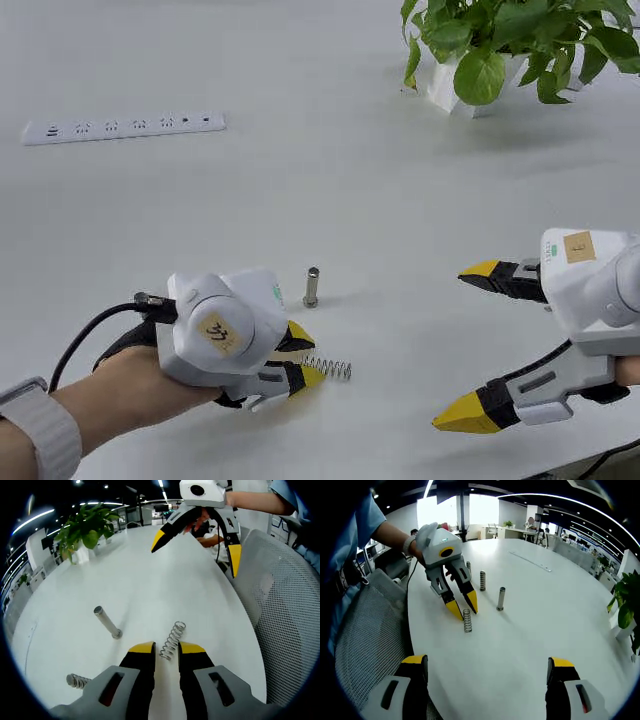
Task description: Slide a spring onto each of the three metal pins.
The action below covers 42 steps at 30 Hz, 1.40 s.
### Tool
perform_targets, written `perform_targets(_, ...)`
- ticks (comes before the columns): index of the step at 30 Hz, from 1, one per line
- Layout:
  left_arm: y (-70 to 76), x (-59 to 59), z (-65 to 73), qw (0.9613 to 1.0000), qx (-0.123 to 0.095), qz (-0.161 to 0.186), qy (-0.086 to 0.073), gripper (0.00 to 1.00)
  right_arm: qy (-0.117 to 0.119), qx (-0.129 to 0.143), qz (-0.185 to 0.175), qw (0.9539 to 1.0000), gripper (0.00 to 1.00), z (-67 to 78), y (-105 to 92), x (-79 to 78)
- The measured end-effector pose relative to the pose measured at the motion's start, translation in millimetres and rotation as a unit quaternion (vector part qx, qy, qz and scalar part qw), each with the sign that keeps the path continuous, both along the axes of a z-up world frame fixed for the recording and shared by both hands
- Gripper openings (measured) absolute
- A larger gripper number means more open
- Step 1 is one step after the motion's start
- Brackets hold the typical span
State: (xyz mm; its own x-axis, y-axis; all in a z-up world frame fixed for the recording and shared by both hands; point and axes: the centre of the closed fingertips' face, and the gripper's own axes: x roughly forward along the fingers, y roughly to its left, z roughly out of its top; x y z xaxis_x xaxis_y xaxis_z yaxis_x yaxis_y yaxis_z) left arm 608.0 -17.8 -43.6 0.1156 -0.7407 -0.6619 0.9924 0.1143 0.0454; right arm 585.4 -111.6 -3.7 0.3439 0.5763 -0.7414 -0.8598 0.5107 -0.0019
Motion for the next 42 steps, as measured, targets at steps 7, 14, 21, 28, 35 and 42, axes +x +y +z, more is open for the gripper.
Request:
perform_targets(7, 4.4, -5.2, -8.3, 0.9993, 0.030, -0.021, 0.000, 0.09, -0.003, 0.001, 0.002, 1.0000, 0.99, 2.2, 2.1, 0.7)
perform_targets(14, 3.3, -6.3, -8.9, 0.9971, 0.065, -0.040, -0.002, 0.07, -0.001, 0.002, 0.003, 1.0000, 0.99, 1.9, 4.1, -1.0)
perform_targets(21, 4.5, -5.3, -9.8, 0.9956, 0.087, -0.027, 0.024, 0.07, 0.002, 0.002, 0.009, 1.0000, 0.99, -0.7, 7.8, -4.0)
perform_targets(28, 7.9, -7.1, -8.2, 0.9973, 0.070, -0.004, 0.022, 0.06, 0.003, 0.005, 0.012, 0.9999, 0.98, -0.2, 12.9, -6.1)
perform_targets(35, 11.0, -7.9, -3.3, 0.9985, 0.031, 0.035, 0.029, 0.06, 0.004, 0.008, 0.018, 0.9998, 0.98, 0.2, 20.3, -6.9)
perform_targets(42, 12.6, -8.2, 10.5, 0.9961, -0.024, 0.079, 0.030, 0.06, 0.006, 0.018, 0.029, 0.9994, 0.96, 2.2, 34.0, -9.7)
